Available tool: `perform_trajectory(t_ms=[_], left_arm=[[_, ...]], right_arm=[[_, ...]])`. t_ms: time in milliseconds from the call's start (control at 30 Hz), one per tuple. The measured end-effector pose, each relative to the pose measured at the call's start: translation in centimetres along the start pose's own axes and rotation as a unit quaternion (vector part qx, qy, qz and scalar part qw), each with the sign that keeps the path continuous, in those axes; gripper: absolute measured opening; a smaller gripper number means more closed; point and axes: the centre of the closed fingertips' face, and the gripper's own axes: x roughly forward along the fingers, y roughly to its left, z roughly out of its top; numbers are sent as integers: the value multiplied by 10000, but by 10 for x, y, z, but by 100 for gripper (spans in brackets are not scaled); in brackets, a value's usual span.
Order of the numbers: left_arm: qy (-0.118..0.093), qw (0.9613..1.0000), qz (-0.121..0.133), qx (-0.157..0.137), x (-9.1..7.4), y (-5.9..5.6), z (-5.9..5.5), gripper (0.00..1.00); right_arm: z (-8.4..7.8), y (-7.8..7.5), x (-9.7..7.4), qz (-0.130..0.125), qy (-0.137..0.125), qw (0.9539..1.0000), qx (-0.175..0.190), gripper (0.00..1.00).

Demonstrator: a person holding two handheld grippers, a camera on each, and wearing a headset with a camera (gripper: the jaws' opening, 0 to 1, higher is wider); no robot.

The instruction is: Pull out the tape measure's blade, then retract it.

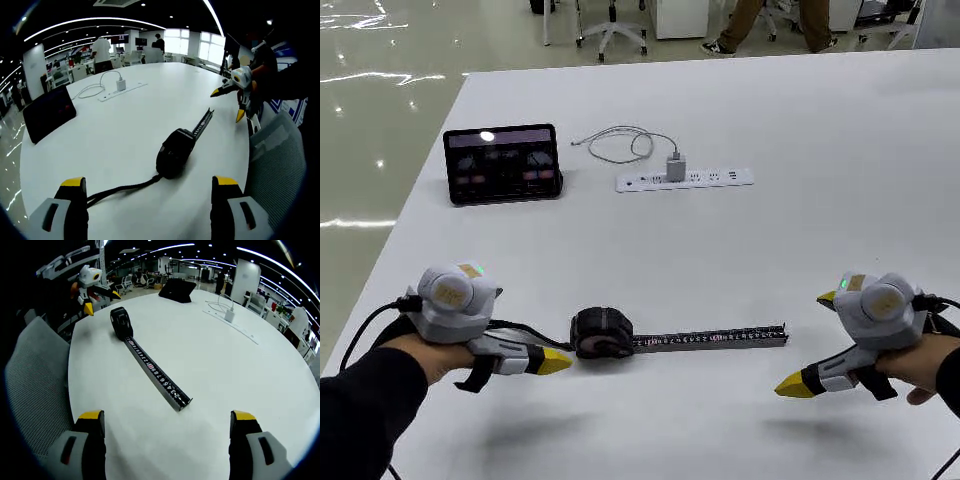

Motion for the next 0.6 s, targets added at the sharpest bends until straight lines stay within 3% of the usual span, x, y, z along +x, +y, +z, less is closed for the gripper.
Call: perform_trajectory(t_ms=[267, 400, 500, 600], left_arm=[[-23, 9996, 272, -38, -19, 6, -23, 100], [-286, 9990, 318, -90, -31, 3, -21, 100], [-501, 9978, 384, -184, -36, 0, -19, 100], [-631, 9971, 357, -234, -40, -6, -22, 100]], right_arm=[[-5, 1, -20, -280, -270, 9992, -31, 100], [-7, 1, -29, -409, -458, 9981, 91, 100], [0, 3, -39, -530, -817, 9952, 43, 100], [-4, 10, -47, -577, -908, 9938, 293, 100]])
